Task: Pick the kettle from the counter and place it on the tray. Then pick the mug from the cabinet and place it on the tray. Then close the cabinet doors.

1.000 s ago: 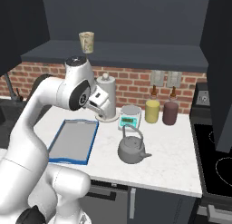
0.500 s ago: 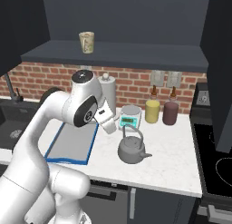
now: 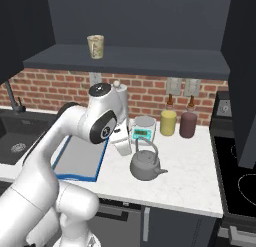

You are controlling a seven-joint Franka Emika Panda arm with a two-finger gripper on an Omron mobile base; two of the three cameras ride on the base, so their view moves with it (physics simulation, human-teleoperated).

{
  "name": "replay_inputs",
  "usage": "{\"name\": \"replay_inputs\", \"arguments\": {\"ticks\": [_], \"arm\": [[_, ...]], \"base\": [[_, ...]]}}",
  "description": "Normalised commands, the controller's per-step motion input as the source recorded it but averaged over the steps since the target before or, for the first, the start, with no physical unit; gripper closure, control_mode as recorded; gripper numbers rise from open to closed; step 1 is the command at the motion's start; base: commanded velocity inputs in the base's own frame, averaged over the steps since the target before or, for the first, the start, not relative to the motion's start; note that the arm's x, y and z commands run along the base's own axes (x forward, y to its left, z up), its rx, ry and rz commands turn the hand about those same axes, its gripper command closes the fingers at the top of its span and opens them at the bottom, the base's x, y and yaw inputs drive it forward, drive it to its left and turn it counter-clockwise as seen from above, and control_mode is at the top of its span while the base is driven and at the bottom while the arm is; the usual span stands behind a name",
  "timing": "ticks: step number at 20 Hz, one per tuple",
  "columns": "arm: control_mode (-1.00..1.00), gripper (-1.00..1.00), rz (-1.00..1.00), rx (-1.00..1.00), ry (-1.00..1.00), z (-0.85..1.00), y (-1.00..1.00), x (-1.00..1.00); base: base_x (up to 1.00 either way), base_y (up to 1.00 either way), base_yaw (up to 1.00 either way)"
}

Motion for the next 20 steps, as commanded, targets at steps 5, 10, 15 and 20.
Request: {"name": "replay_inputs", "arguments": {"ticks": [5,10,15,20], "arm": [[-1.0,-1.0,-0.26,0.03,0.04,-0.16,-0.39,0.51],[-1.0,-1.0,-0.01,0.19,0.15,-0.17,-0.34,0.66],[-1.0,-1.0,0.1,0.2,0.14,-0.22,-0.14,0.56],[-1.0,-1.0,0.08,0.02,0.01,-0.25,0.02,0.27]], "base": [[0.0,0.0,0.0],[0.0,0.0,0.0],[0.0,0.0,0.0],[0.0,0.0,0.0]]}}
